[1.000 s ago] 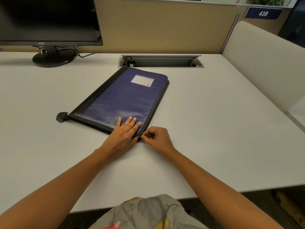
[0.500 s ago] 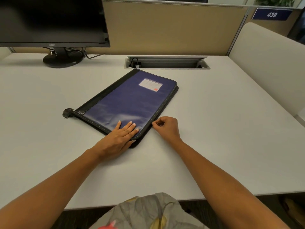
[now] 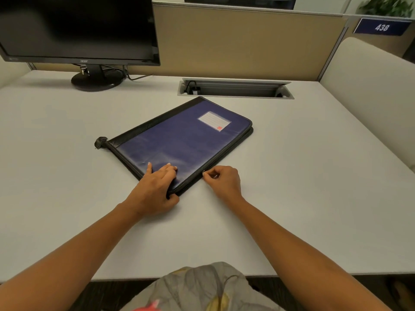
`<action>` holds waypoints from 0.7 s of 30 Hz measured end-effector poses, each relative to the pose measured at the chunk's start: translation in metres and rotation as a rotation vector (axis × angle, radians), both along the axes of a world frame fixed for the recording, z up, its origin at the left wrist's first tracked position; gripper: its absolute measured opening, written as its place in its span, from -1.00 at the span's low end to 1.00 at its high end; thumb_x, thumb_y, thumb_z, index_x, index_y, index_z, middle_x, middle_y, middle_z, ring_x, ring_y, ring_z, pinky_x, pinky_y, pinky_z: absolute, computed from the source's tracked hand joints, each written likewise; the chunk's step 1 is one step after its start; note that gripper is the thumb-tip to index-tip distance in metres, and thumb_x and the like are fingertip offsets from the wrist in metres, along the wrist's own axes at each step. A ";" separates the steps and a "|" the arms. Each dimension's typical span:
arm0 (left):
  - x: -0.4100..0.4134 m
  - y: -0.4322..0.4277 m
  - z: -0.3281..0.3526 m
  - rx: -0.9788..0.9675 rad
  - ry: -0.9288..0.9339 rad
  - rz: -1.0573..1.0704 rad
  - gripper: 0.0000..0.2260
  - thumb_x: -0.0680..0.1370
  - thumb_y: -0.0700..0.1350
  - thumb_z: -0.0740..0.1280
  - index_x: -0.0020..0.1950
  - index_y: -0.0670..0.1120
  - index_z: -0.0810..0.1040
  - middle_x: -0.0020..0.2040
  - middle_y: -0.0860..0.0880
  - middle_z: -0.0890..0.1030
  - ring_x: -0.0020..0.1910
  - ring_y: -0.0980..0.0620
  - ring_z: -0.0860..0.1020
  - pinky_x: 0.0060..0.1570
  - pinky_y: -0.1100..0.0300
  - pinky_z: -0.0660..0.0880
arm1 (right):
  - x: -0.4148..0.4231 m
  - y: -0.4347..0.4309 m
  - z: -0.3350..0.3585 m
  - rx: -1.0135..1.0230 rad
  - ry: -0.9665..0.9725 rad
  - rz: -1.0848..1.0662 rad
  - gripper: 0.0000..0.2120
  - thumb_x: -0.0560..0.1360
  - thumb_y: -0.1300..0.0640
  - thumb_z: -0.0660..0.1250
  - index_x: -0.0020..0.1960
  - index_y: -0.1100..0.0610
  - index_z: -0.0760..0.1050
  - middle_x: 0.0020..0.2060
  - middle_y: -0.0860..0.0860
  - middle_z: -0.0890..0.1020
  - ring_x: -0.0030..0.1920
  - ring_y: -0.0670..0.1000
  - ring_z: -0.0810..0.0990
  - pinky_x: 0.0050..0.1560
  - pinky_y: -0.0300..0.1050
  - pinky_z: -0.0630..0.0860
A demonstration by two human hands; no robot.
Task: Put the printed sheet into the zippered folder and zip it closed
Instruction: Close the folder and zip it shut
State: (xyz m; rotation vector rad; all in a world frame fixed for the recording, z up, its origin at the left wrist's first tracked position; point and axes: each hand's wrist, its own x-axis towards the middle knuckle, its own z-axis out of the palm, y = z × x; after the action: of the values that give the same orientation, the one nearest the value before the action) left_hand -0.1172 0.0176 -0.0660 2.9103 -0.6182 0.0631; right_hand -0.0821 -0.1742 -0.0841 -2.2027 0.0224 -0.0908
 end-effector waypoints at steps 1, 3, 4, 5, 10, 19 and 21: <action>0.000 -0.005 0.003 0.000 0.008 0.042 -0.53 0.34 0.04 0.07 0.06 -0.26 0.46 0.08 -0.20 0.59 0.22 -0.21 0.50 0.28 -0.37 0.20 | -0.002 0.002 0.000 0.000 -0.003 0.003 -0.86 0.41 0.11 0.38 -0.20 0.18 0.63 -0.27 0.09 0.68 -0.31 -0.05 0.52 -0.24 -0.18 0.42; 0.001 -0.021 0.009 0.040 0.042 0.128 -0.62 0.45 0.04 0.14 0.12 -0.20 0.42 0.15 -0.16 0.53 0.27 -0.16 0.44 0.35 -0.33 0.11 | -0.006 0.006 -0.001 -0.003 -0.005 0.018 -0.86 0.41 0.11 0.38 -0.21 0.18 0.63 -0.28 0.09 0.68 -0.32 -0.05 0.52 -0.24 -0.19 0.42; 0.004 -0.028 0.011 0.076 0.057 0.166 -0.63 0.50 0.04 0.16 0.20 -0.16 0.38 0.25 -0.15 0.47 0.34 -0.13 0.37 0.38 -0.31 0.06 | -0.008 0.008 -0.001 -0.005 -0.006 0.028 -0.87 0.41 0.11 0.38 -0.21 0.18 0.63 -0.28 0.08 0.68 -0.32 -0.05 0.53 -0.25 -0.19 0.42; 0.008 -0.036 0.012 0.129 0.079 0.196 -0.60 0.55 0.05 0.15 0.30 -0.14 0.32 0.37 -0.14 0.38 0.42 -0.11 0.27 0.39 -0.28 0.02 | -0.009 0.010 -0.001 -0.010 -0.009 0.039 -0.87 0.41 0.11 0.38 -0.21 0.17 0.63 -0.28 0.07 0.68 -0.32 -0.05 0.53 -0.25 -0.18 0.44; 0.025 -0.046 0.005 0.273 0.217 0.238 -0.49 0.64 0.05 -0.06 0.51 -0.17 -0.06 0.53 -0.19 0.03 0.51 -0.18 -0.01 0.45 -0.15 -0.01 | -0.010 0.010 0.001 -0.052 -0.046 0.032 -0.85 0.41 0.08 0.38 -0.19 0.16 0.64 -0.27 0.07 0.69 -0.26 0.02 0.60 -0.19 -0.13 0.49; 0.016 -0.019 0.018 0.259 0.241 0.171 -0.52 0.64 0.01 -0.08 0.51 -0.18 -0.04 0.53 -0.17 0.03 0.52 -0.13 0.00 0.47 -0.03 -0.01 | -0.001 0.010 0.003 -0.051 -0.060 0.028 -0.83 0.42 0.11 0.39 -0.24 0.21 0.61 -0.31 0.10 0.67 -0.35 -0.06 0.49 -0.32 -0.28 0.35; 0.014 -0.010 0.019 0.245 0.234 0.157 -0.52 0.64 0.01 -0.07 0.51 -0.17 -0.04 0.54 -0.15 0.03 0.52 -0.11 -0.01 0.48 -0.01 -0.02 | 0.003 0.008 0.003 -0.033 -0.049 -0.007 -0.83 0.42 0.12 0.38 -0.24 0.23 0.61 -0.31 0.11 0.67 -0.35 -0.05 0.50 -0.31 -0.30 0.36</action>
State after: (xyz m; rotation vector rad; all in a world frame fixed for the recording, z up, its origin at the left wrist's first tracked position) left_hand -0.1033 0.0078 -0.0475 3.1288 -0.3810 -0.3530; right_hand -0.0791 -0.1663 -0.0811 -2.2331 0.0009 -0.1494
